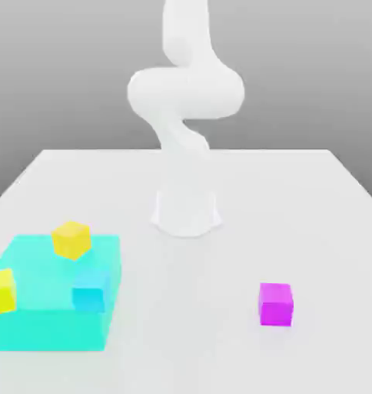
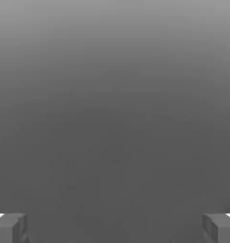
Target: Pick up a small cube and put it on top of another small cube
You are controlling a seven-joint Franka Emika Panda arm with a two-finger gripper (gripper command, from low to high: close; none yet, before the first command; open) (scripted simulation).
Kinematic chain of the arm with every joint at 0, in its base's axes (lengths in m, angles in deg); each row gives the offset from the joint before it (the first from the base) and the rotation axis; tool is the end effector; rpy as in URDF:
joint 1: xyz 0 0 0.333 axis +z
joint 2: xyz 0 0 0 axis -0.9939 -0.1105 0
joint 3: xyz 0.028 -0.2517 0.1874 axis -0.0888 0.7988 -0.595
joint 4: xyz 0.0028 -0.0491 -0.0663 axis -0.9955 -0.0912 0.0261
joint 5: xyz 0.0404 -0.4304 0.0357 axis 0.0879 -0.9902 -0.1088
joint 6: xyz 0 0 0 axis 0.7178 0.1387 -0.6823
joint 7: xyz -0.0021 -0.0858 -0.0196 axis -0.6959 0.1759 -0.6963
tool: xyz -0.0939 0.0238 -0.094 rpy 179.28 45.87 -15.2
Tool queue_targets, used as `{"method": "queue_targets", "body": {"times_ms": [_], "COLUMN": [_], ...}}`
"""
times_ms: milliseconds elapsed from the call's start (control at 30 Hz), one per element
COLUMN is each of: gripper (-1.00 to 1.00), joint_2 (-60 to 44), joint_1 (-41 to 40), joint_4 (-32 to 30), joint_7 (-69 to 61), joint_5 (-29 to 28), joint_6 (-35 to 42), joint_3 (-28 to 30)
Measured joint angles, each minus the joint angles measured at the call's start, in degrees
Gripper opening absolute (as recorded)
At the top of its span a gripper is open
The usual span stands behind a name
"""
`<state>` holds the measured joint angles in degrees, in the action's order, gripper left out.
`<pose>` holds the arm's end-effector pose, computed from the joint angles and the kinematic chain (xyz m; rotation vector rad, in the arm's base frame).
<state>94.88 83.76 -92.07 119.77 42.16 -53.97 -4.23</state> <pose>0.4386 0.0230 0.6373 -2.4847 1.0604 -0.9339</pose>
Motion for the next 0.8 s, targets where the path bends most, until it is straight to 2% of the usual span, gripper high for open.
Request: {"method": "queue_targets", "body": {"times_ms": [567, 667, 800], "gripper": [0.0, 0.0, 0.0], "joint_2": [-36.4, -42.7, -51.1], "joint_1": [3.5, 5.9, 10.2], "joint_4": [-23.4, -26.2, -25.2], "joint_7": [23.9, 28.5, 35.6], "joint_5": [-0.7, -2.8, -11.6], "joint_6": [-24.1, -28.4, -34.8], "joint_3": [-17.2, -17.5, -11.0]}}
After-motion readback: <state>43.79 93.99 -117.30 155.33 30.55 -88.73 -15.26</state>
